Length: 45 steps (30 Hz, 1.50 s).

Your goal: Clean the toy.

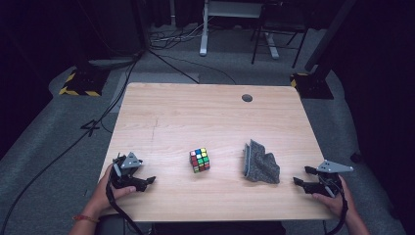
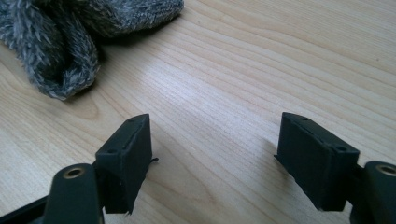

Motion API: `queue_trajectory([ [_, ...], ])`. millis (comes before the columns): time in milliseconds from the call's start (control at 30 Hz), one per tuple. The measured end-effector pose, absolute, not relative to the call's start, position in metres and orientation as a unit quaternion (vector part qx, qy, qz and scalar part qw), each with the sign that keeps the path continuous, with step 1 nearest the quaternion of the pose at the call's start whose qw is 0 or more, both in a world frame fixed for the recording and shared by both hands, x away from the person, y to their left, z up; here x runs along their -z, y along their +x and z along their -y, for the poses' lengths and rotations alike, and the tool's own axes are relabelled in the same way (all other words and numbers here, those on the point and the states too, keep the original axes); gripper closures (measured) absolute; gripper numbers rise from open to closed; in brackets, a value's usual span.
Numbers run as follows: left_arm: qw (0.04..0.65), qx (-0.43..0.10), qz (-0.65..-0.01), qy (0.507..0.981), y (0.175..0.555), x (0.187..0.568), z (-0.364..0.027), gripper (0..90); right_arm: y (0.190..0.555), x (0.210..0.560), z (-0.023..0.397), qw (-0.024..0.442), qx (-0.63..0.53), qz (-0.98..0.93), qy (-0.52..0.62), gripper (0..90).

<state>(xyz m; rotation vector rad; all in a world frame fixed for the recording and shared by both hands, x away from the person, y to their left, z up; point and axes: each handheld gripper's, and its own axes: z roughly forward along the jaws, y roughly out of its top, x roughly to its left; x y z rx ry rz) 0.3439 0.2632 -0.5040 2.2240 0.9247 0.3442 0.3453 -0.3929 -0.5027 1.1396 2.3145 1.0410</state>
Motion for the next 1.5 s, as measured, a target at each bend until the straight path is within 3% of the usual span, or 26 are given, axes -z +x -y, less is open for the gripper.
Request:
queue_trajectory([
  [1500, 0.342, -0.145, -0.375, 0.849, 0.3417, 0.5041, -0.2617, 15.3, 0.3455, 0.5029, 0.3919, 0.182, -0.366, -0.819, 0.401, 26.2],
])
